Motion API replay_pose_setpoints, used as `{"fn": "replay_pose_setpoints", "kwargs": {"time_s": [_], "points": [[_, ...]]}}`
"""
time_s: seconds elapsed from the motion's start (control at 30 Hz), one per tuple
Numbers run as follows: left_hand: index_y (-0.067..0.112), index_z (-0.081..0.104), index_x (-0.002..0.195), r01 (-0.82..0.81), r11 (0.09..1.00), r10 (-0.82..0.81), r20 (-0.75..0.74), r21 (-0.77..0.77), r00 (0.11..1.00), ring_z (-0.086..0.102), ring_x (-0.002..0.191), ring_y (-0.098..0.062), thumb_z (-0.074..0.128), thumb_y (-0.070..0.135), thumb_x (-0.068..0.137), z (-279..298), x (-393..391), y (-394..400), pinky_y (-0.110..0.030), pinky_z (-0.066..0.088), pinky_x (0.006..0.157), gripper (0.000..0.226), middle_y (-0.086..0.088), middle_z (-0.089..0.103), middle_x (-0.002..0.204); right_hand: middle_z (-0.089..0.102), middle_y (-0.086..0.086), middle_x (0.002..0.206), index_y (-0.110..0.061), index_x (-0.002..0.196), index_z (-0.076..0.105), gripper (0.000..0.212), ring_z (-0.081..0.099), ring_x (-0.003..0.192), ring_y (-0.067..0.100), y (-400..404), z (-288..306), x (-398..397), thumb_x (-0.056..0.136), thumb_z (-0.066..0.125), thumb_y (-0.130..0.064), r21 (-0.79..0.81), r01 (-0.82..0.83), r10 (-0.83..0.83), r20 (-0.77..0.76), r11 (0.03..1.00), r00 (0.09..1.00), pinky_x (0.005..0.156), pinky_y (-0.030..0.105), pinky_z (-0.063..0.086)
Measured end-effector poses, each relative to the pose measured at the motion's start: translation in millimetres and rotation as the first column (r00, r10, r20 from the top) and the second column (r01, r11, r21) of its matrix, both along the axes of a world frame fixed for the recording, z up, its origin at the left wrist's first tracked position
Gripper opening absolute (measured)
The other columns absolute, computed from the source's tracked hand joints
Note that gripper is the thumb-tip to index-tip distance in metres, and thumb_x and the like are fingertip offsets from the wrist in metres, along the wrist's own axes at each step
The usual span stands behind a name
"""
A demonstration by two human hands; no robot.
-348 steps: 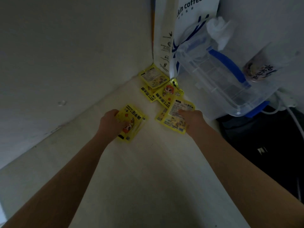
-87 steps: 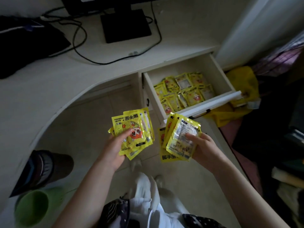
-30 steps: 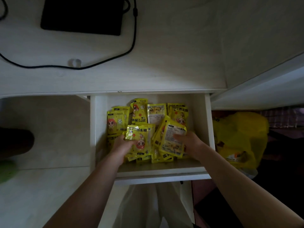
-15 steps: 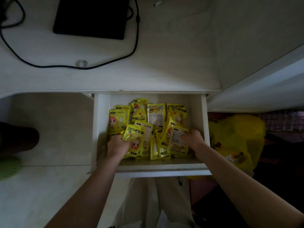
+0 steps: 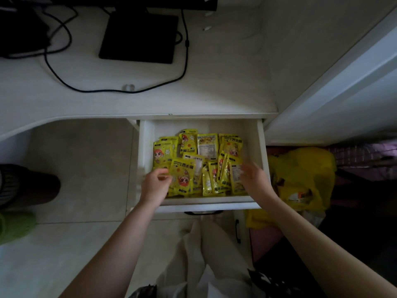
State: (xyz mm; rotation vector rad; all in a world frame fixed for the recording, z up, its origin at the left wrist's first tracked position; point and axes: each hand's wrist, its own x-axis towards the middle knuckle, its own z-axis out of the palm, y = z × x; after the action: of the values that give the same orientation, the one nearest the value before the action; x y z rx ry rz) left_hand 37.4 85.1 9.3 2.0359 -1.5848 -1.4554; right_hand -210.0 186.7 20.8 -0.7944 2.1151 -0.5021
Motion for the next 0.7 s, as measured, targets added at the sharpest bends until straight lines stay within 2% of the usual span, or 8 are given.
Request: {"fn": "replay_pose_setpoints", "kwargs": {"time_s": [0.07, 0.13, 0.27, 0.4, 0.5, 0.6, 0.67, 0.7], "points": [[0.013, 0.063, 0.113, -0.034, 0.998, 0.037, -0.077, 0.045, 0.996, 0.069, 0.086, -0.02, 0.065, 0.013, 0.088, 5, 8, 12, -0.041, 0.058, 0.08, 0.025, -0.01, 0.069, 0.106, 0.064, 0.003, 0.114, -0.013, 0.133, 0.05, 0.038, 0.061, 0.094, 0.016, 14, 9, 8, 0.096, 0.049, -0.023, -0.024, 0.049, -0.048, 0.03, 0.999, 0.998, 0.073, 0.026, 0.051], [0.015, 0.063, 0.104, -0.058, 0.993, 0.075, -0.172, 0.1, 0.982, 0.071, 0.083, -0.021, 0.063, 0.01, 0.089, 9, 16, 25, -0.037, 0.059, 0.077, 0.015, -0.011, 0.07, 0.103, 0.062, -0.002, 0.104, -0.014, 0.129, 0.054, 0.034, 0.057, 0.09, 0.013, 30, 16, 17, 0.097, 0.05, -0.026, -0.035, 0.102, -0.1, 0.055, 0.994, 0.993, 0.068, 0.021, 0.044], [0.008, 0.063, 0.103, -0.131, 0.967, 0.192, -0.289, 0.218, 0.938, 0.073, 0.069, -0.019, 0.056, 0.011, 0.095, 21, 33, 52, -0.03, 0.058, 0.067, 0.011, -0.012, 0.074, 0.093, 0.066, 0.006, 0.111, -0.006, 0.121, 0.061, 0.03, 0.061, 0.106, 0.022, 65, 11, 27, 0.093, 0.055, -0.016, -0.017, 0.321, -0.312, 0.186, 0.947, 0.932, 0.088, 0.036, 0.052], [0.0, 0.063, 0.104, -0.133, 0.901, 0.249, -0.241, 0.413, 0.938, 0.074, 0.075, -0.027, 0.053, 0.027, 0.097, 14, 54, 74, -0.037, 0.058, 0.075, 0.03, -0.017, 0.075, 0.087, 0.064, 0.012, 0.11, -0.002, 0.121, 0.056, 0.026, 0.063, 0.099, 0.026, 83, 9, 29, 0.098, 0.049, -0.012, 0.063, 0.592, -0.562, 0.409, 0.803, 0.719, 0.068, 0.029, 0.053], [-0.002, 0.055, 0.119, -0.14, 0.813, 0.301, -0.201, 0.566, 0.932, 0.072, 0.078, -0.029, 0.049, 0.036, 0.098, 3, 65, 85, -0.034, 0.059, 0.066, 0.044, -0.017, 0.073, 0.094, 0.061, 0.014, 0.107, -0.001, 0.118, 0.053, 0.025, 0.063, 0.09, 0.026, 94, 5, 25, 0.098, 0.048, -0.014, 0.154, 0.763, -0.717, 0.494, 0.628, 0.491, 0.065, 0.035, 0.054], [0.005, 0.038, 0.138, -0.299, 0.658, 0.592, -0.23, 0.691, 0.773, 0.068, 0.087, -0.035, 0.052, 0.03, 0.097, -5, 67, 83, -0.035, 0.06, 0.061, 0.051, -0.023, 0.06, 0.119, 0.06, 0.015, 0.094, -0.003, 0.121, 0.048, 0.026, 0.062, 0.081, 0.027, 99, 0, 17, 0.098, 0.048, -0.015, 0.28, 0.826, -0.798, 0.525, 0.49, 0.296, 0.061, 0.041, 0.052], [0.011, 0.033, 0.144, -0.393, 0.55, 0.753, -0.234, 0.737, 0.614, 0.064, 0.095, -0.039, 0.054, 0.024, 0.096, -9, 63, 74, -0.042, 0.058, 0.077, 0.053, -0.025, 0.048, 0.136, 0.059, 0.018, 0.09, -0.005, 0.12, 0.046, 0.025, 0.062, 0.079, 0.031, 96, -3, 13, 0.098, 0.049, -0.017, 0.334, 0.817, -0.807, 0.537, 0.471, 0.246, 0.062, 0.043, 0.052], [0.011, 0.033, 0.144, -0.421, 0.514, 0.796, -0.233, 0.747, 0.559, 0.062, 0.098, -0.04, 0.055, 0.022, 0.096, -10, 61, 69, -0.045, 0.054, 0.084, 0.054, -0.026, 0.044, 0.14, 0.059, 0.018, 0.091, -0.005, 0.121, 0.044, 0.028, 0.063, 0.081, 0.032, 92, -5, 11, 0.097, 0.051, -0.017, 0.342, 0.804, -0.805, 0.533, 0.486, 0.26, 0.068, 0.044, 0.054]]}}
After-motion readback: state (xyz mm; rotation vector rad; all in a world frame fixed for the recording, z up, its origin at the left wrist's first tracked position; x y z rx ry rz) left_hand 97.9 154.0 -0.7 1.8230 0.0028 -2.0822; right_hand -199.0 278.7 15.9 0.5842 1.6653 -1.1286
